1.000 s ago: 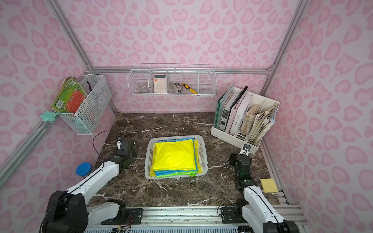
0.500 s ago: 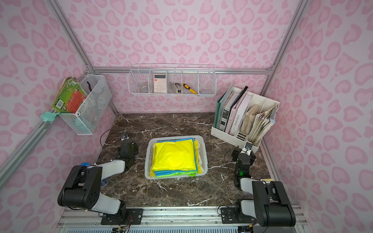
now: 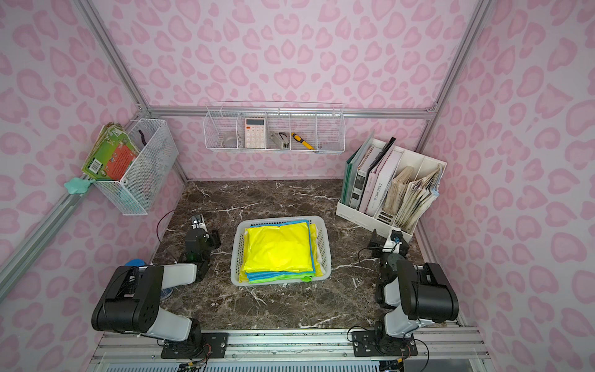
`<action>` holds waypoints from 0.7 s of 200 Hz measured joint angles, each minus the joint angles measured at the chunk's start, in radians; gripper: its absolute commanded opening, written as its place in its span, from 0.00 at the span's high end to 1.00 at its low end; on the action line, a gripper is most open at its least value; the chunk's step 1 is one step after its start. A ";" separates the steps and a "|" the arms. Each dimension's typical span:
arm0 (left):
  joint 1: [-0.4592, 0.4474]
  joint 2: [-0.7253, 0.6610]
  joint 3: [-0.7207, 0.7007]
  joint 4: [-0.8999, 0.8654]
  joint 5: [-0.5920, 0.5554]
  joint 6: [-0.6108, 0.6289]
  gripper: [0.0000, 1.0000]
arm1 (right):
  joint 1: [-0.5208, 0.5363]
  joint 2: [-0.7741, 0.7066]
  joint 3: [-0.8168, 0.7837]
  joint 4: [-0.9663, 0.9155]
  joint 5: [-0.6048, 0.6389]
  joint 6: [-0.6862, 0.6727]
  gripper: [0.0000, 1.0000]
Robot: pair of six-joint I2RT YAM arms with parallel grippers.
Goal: Put the folded raincoat in the basket
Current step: Reset both arms
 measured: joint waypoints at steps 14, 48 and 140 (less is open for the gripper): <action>0.032 0.029 0.000 0.035 0.047 -0.001 0.28 | -0.002 -0.001 0.021 -0.009 -0.038 -0.004 0.00; 0.044 0.053 -0.011 0.058 0.114 -0.003 0.21 | -0.016 0.000 0.038 -0.052 -0.100 -0.008 0.00; 0.085 0.040 0.030 -0.004 0.187 -0.049 0.01 | -0.019 0.001 0.053 -0.084 -0.160 -0.024 0.00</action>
